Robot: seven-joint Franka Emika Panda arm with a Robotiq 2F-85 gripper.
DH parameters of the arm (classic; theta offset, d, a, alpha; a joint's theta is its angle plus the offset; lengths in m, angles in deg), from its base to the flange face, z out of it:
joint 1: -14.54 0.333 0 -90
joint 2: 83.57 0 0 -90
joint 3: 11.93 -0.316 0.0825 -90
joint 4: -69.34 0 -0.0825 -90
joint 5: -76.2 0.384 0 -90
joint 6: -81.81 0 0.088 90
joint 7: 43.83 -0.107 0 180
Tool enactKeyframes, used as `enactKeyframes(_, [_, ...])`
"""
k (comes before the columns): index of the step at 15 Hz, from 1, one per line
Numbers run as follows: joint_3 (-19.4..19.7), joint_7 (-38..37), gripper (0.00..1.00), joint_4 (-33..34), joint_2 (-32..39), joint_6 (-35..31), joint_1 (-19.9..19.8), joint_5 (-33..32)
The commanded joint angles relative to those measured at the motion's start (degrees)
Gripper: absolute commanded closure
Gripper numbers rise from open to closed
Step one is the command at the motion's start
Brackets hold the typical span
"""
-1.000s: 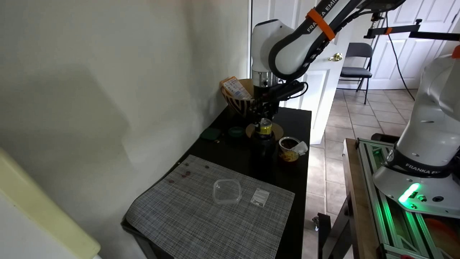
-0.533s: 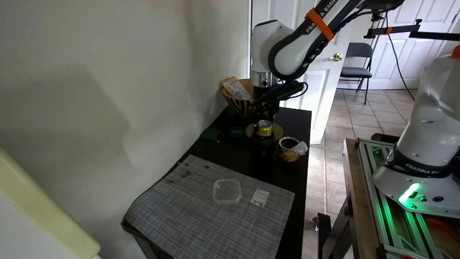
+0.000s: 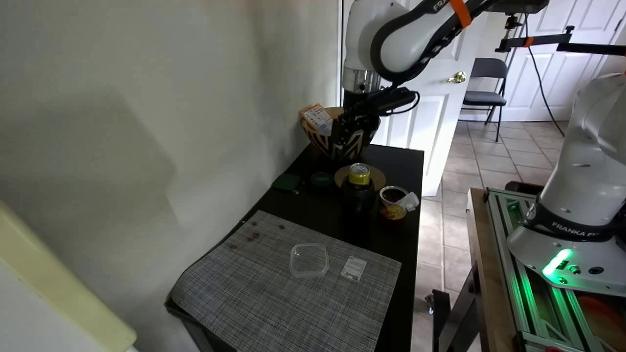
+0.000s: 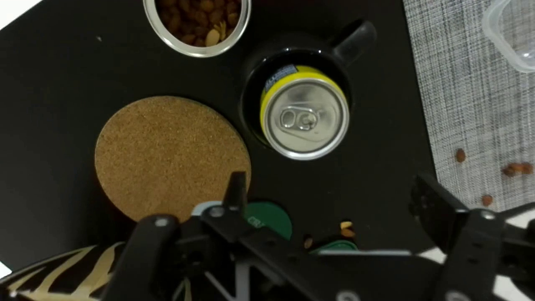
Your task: Pick up the can, then put it in the mug
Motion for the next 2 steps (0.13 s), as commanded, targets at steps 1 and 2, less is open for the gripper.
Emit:
enactKeyframes(1, [0.98, 10.62, 0.00, -2.40, -11.29, 4.85, 1.12, 1.77])
enactKeyframes(2, [-0.18, 4.58, 0.00, 0.01, -5.08, 2.80, -0.19, 0.32])
